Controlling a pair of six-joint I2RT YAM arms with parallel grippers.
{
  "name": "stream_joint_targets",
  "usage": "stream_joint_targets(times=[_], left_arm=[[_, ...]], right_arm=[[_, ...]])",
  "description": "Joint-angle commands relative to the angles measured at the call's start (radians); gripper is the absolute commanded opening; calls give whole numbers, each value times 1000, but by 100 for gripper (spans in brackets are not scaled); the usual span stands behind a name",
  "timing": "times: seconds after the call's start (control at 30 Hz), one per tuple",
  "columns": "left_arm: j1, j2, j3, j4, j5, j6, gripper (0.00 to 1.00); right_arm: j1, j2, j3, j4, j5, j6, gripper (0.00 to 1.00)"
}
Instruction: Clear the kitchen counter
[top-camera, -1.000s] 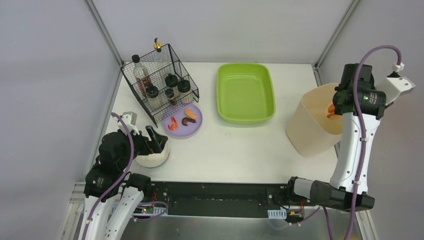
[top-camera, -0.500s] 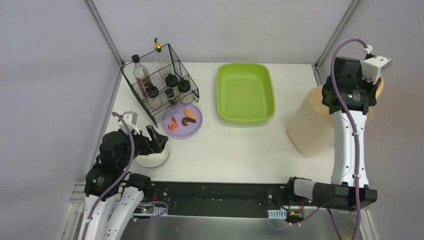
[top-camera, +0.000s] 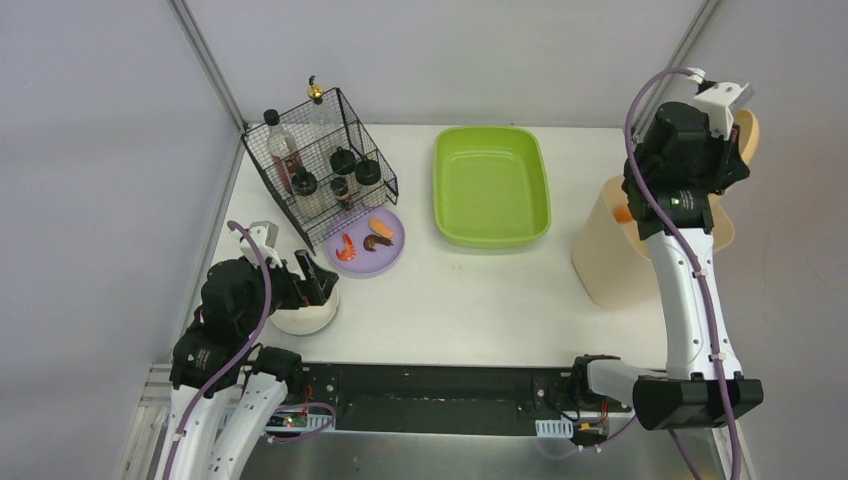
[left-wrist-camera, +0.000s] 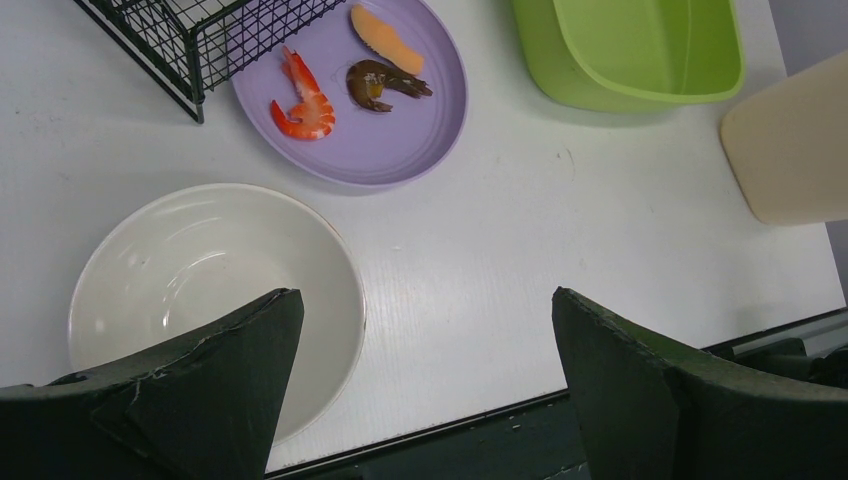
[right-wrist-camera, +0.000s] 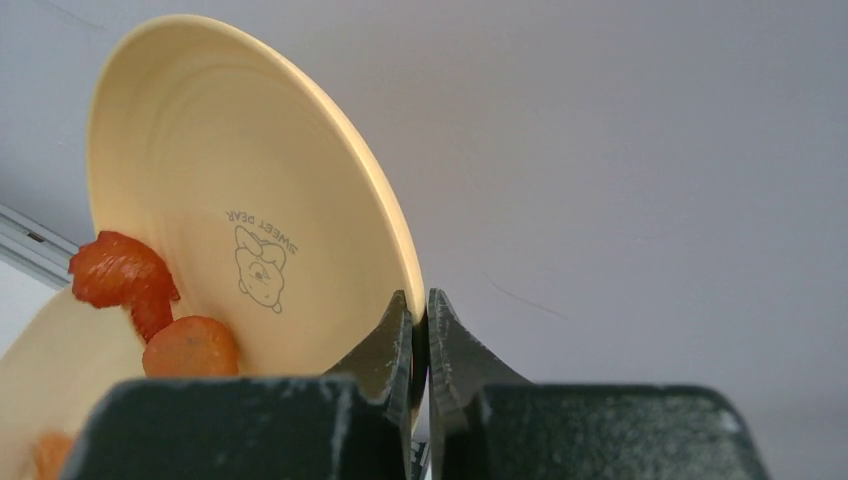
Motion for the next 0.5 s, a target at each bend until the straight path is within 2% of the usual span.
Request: stream_joint_targets(times=[0.0,0.13,0.33,0.47], left_arm=[[-9,8,-7,32,19,-4,100],[-9,5,-7,32,19,-4,100],[-10,2,-7,31,18,-3,100],[-10,-1,-7,32,18,-3,100]], right_arm=[[49,-23,0,245,69,-199,0],[85,-17,-48,403,78,-351,0],[150,-6,-128,728,63,-676,0],[176,-3,-149,825,58,-776,0]])
